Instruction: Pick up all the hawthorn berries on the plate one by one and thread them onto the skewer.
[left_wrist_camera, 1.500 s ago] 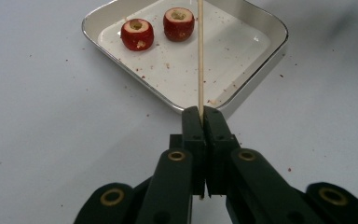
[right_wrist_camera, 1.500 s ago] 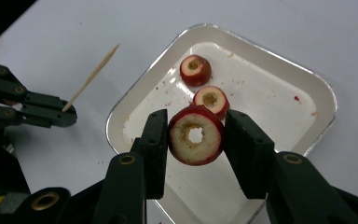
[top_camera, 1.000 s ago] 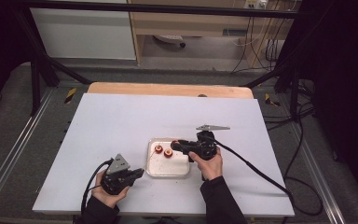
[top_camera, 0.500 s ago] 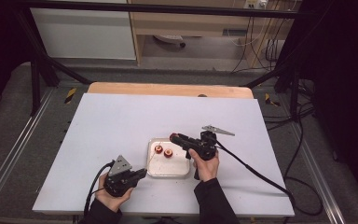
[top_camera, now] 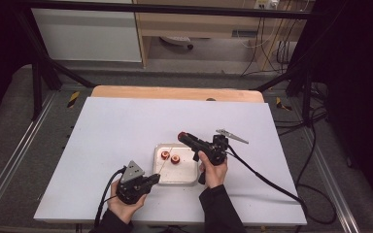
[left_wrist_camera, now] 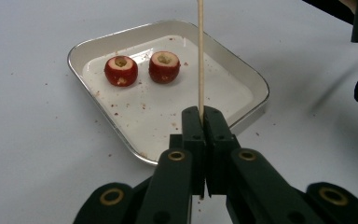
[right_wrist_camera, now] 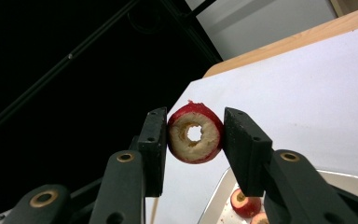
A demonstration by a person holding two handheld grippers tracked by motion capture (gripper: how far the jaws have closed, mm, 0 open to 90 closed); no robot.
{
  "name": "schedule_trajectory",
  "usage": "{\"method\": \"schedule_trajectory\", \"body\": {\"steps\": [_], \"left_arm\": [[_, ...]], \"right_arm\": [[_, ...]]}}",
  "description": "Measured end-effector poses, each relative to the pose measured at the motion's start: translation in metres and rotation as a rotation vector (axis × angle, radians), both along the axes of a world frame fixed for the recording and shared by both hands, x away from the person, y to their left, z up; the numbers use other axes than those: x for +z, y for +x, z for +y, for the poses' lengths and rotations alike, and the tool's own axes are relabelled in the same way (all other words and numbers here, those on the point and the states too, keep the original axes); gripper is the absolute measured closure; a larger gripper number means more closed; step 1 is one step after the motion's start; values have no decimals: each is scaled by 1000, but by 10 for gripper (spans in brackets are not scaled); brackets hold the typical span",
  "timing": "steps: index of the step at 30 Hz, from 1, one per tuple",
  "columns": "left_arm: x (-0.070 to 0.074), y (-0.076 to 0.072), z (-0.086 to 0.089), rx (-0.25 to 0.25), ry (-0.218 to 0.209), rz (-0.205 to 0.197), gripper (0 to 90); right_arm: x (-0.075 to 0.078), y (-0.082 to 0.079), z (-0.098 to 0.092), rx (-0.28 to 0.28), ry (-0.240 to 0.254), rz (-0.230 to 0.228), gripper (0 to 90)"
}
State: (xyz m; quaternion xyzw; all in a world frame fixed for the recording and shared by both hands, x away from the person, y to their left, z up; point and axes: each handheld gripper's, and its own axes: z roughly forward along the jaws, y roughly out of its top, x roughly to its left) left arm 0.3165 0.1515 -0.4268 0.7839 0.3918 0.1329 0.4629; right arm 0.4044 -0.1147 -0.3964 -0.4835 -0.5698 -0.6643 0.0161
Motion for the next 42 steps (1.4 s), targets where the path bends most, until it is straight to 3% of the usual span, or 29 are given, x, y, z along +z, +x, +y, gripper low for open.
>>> {"method": "schedule_trajectory", "body": {"steps": [16, 27, 42], "left_arm": [[3, 4, -17, -4, -33, 1, 884], [6, 6, -21, 7, -59, 9, 884], [5, 8, -20, 14, -67, 11, 884]], "right_arm": [[5, -1, -2, -30, 64, -25, 614], [4, -2, 0, -41, 73, -50, 614], [1, -3, 2, -44, 82, -51, 614]]}}
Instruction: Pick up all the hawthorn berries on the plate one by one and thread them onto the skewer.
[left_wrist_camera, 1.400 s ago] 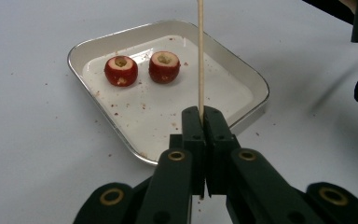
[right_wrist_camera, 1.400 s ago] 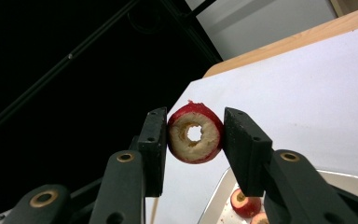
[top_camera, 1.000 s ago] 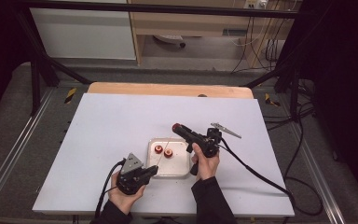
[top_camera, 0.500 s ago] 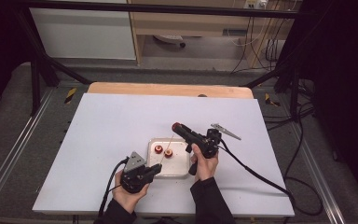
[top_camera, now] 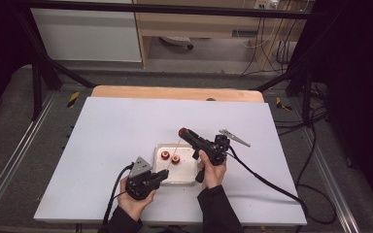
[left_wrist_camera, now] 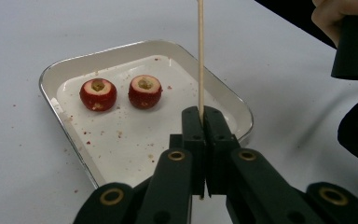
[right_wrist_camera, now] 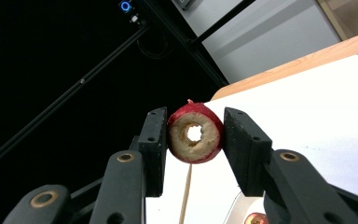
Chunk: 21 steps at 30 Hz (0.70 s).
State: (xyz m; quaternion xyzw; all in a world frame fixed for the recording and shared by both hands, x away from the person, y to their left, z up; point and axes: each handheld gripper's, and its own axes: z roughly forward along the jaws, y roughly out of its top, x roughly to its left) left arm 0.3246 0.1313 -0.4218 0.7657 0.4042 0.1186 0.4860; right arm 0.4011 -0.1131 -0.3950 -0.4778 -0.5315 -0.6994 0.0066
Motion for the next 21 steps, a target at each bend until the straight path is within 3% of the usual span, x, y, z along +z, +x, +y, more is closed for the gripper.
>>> {"method": "schedule_trajectory", "body": {"steps": [21], "left_arm": [[0, 0, -1, -7, -7, 10, 884]], "right_arm": [[-2, 1, 1, -5, -18, -10, 615]]}}
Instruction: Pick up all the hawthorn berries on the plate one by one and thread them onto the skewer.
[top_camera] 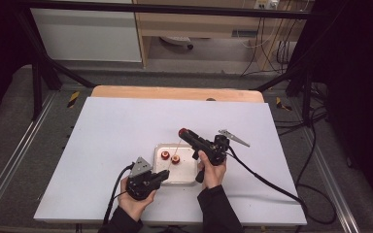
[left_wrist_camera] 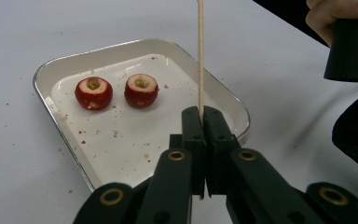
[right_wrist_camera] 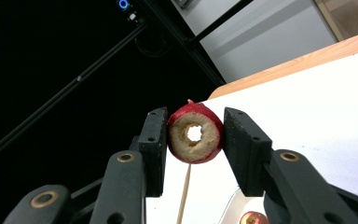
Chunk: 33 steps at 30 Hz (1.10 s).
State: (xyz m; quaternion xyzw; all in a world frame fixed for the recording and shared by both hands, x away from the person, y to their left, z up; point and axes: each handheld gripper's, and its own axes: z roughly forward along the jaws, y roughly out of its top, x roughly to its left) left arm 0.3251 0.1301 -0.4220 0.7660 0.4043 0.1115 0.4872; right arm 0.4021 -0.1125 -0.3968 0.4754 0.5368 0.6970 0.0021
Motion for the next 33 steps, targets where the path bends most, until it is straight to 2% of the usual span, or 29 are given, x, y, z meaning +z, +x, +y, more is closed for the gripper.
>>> {"method": "schedule_trajectory", "body": {"steps": [4, 7, 13, 16, 18, 20, 26, 30, 33], "left_arm": [[1, 1, 1, 4, -6, 0, 884], [2, 1, 0, 10, -16, 2, 884], [3, 2, -3, 18, -18, 0, 884], [5, 3, -4, 22, -38, 12, 884], [5, 4, -4, 24, -37, 20, 884], [5, 4, -4, 30, -35, 7, 884], [10, 9, -5, 35, -37, 2, 885], [11, 13, -7, 32, -30, 1, 884], [12, 16, -7, 32, -34, 5, 885]], "right_arm": [[0, -1, 1, 6, 3, 12, 615], [-2, -2, 1, 9, 0, 1, 615], [-4, -4, 4, 15, -5, 7, 615], [-6, -6, 6, 20, -10, 6, 615], [-8, -8, 7, 19, -15, 6, 615], [-9, -9, 7, 28, -16, 6, 616], [-14, -14, 11, 57, -35, 21, 617], [-20, -21, 15, 80, -71, 18, 617], [-22, -24, 17, 95, -78, 25, 617]]}}
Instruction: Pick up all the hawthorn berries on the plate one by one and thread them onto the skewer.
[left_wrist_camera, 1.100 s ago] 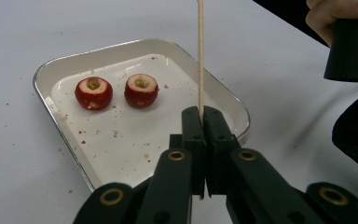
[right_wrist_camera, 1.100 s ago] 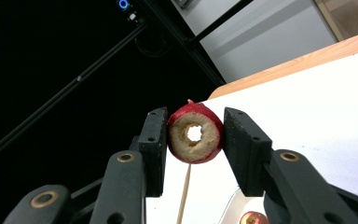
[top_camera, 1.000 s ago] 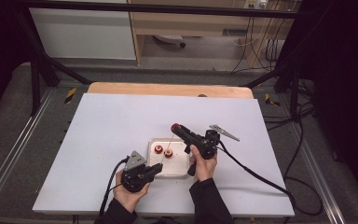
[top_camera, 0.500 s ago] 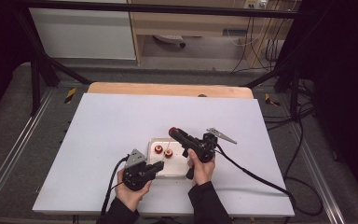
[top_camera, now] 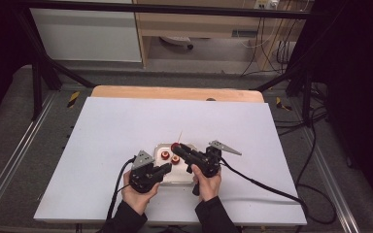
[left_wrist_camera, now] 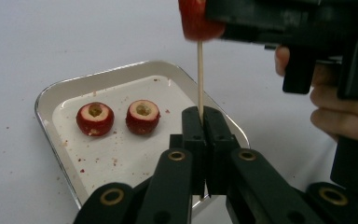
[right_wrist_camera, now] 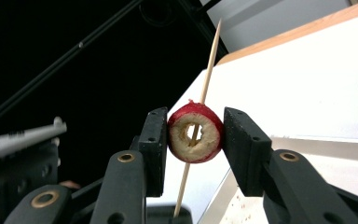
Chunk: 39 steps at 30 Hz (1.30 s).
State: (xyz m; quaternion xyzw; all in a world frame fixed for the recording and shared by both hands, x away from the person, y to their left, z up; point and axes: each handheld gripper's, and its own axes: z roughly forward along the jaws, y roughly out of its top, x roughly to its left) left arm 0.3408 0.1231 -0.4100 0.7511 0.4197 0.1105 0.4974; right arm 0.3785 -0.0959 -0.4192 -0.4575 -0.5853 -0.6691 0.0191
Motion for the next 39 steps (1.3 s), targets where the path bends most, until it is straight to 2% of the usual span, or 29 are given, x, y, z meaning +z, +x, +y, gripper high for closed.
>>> {"method": "schedule_trajectory", "body": {"steps": [7, 13, 15, 18, 19, 20, 22, 23, 26, 27, 29, 30, 31, 33, 39], "left_arm": [[1, 5, -1, -6, 7, -2, 885], [0, 6, -1, -17, 20, -15, 885], [0, 6, 0, -31, 13, -10, 885], [0, 5, 4, -40, 27, -19, 885], [0, 5, 6, -44, 31, -22, 885], [0, 4, 9, -48, 45, -29, 885], [-1, 3, 15, -55, 61, -34, 884], [-2, 2, 21, -56, 79, -38, 884], [-4, 1, 28, -57, 94, -35, 884], [-4, 1, 31, -59, 98, -34, 884], [-7, -3, 41, -67, 131, -35, 884], [-7, -3, 41, -67, 131, -35, 884], [-8, -4, 45, -70, 142, -37, 884], [-10, -7, 52, -76, 162, -39, 883], [-14, -14, 72, -85, 196, -29, 883]], "right_arm": [[-7, -7, 4, 26, -29, 6, 617], [-8, -7, 4, 30, -44, 6, 615], [-8, -7, 4, 41, -46, 9, 610], [-4, -7, 2, 44, -67, 1, 546], [-1, -7, -1, 46, -95, -15, 479], [-1, -7, -1, 46, -95, -15, 479], [2, -7, -6, 51, -133, -18, 425], [4, -5, -11, 56, -182, -17, 364], [5, -4, -16, 55, -225, -13, 314], [5, -2, -20, 64, -273, -12, 252], [5, -1, -22, 91, -327, -3, 202], [5, 0, -23, 103, -357, 2, 190], [5, 0, -23, 103, -357, 2, 190], [5, 1, -25, 107, -423, -9, 160], [9, 7, -29, 162, -561, 29, 103]]}}
